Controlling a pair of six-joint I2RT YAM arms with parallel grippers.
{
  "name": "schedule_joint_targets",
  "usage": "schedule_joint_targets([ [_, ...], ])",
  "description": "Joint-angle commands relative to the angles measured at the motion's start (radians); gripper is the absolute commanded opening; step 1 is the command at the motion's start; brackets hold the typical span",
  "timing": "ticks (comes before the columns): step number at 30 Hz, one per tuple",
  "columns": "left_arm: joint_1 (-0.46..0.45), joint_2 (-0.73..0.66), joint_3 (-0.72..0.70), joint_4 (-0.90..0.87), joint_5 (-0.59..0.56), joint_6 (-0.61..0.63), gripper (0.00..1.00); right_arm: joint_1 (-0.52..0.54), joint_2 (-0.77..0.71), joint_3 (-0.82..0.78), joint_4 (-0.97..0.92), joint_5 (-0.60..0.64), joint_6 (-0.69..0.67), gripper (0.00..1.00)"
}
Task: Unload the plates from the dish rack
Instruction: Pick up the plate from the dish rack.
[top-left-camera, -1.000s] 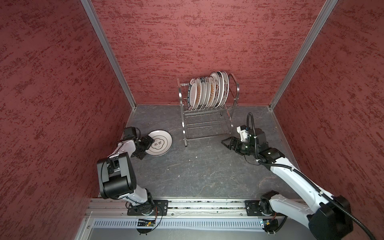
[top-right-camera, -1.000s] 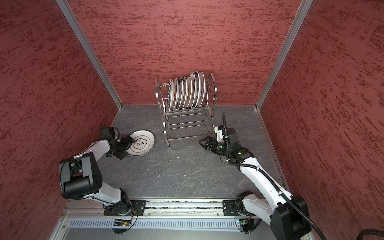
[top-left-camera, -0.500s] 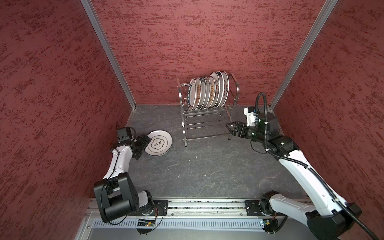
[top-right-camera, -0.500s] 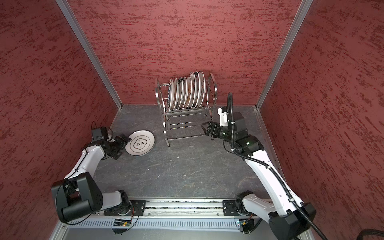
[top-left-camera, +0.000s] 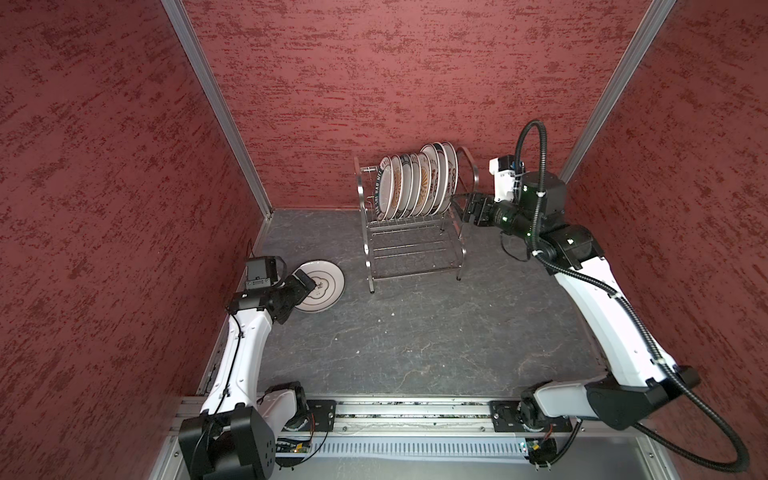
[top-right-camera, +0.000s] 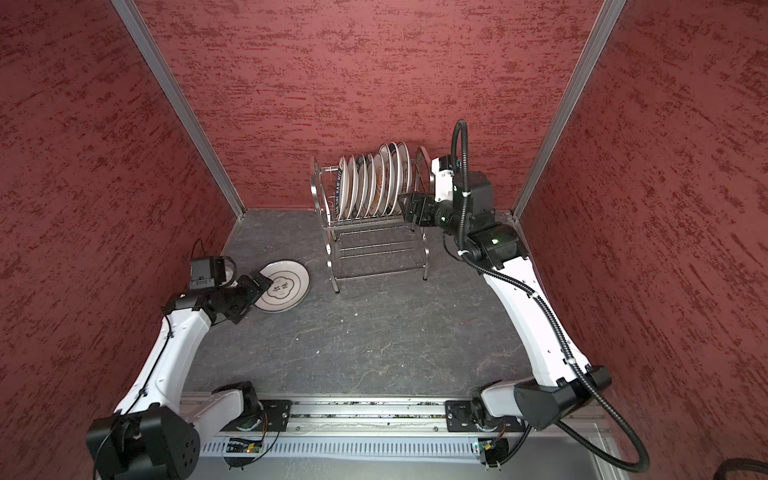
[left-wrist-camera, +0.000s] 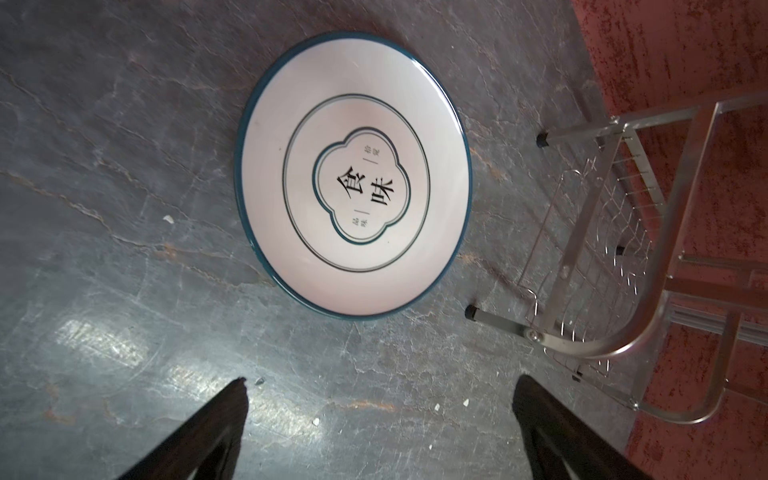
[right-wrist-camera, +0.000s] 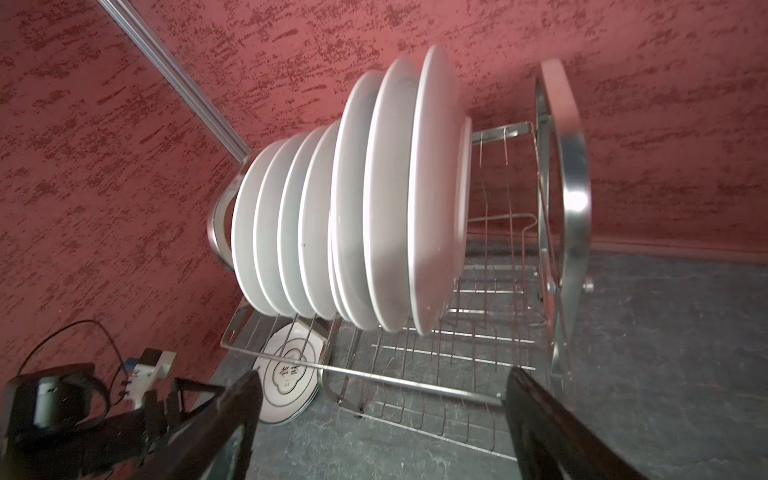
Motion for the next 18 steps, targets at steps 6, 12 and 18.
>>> schedule_joint_targets([
  [6, -0.058, -0.061, 0.04, -0.065, -0.027, -0.026, 0.99, -0.005, 0.106, 0.121, 0.023, 0.177, -0.08, 0.87],
  [12, -0.057, -0.08, 0.028, -0.051, -0.031, -0.024, 0.99, -0.005, 0.149, 0.151, 0.032, 0.2, -0.1, 0.82],
  [18, -0.058, -0.072, -0.011, -0.019, -0.022, -0.024, 1.0, -0.005, 0.172, 0.157, 0.042, 0.23, -0.1, 0.71],
])
